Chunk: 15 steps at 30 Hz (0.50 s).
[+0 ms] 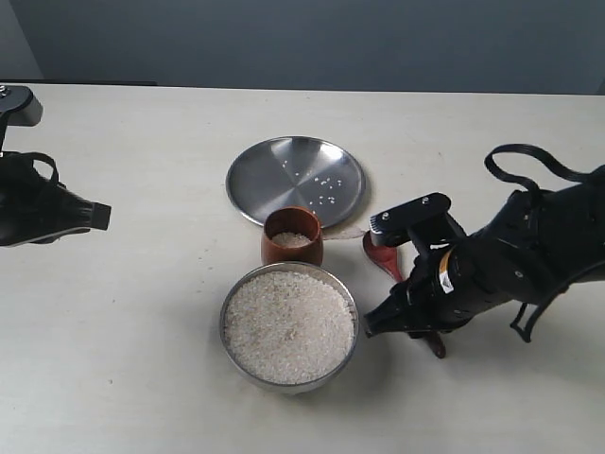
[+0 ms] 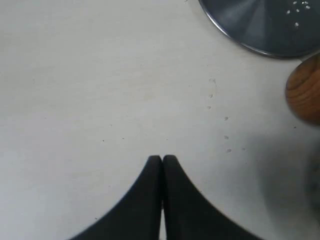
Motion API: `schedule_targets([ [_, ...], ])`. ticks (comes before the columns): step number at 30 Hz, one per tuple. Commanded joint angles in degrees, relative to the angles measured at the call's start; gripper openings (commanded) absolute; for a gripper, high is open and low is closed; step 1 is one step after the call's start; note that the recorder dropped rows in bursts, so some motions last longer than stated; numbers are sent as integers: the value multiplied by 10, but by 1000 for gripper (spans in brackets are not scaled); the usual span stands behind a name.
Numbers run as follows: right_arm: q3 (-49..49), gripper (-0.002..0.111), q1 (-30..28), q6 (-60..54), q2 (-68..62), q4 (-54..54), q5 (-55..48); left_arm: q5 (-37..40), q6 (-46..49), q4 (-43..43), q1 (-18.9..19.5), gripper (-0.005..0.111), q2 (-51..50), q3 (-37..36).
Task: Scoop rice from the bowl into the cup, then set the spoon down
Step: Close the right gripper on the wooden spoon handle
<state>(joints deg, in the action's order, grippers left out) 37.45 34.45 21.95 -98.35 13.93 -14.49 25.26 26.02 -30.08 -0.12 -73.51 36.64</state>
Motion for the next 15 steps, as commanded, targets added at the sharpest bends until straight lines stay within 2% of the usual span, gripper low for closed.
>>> schedule_targets([
  [1, -53, 38, -1, 53, 23, 25, 90, 0, 1, -4, -1, 1, -2, 4],
  [5, -95, 37, -1, 53, 41, 22, 134, 0, 1, -4, -1, 1, -2, 4],
  [15, -131, 36, -1, 56, 52, 8, 139, 5, 1, -14, -1, 1, -2, 4],
])
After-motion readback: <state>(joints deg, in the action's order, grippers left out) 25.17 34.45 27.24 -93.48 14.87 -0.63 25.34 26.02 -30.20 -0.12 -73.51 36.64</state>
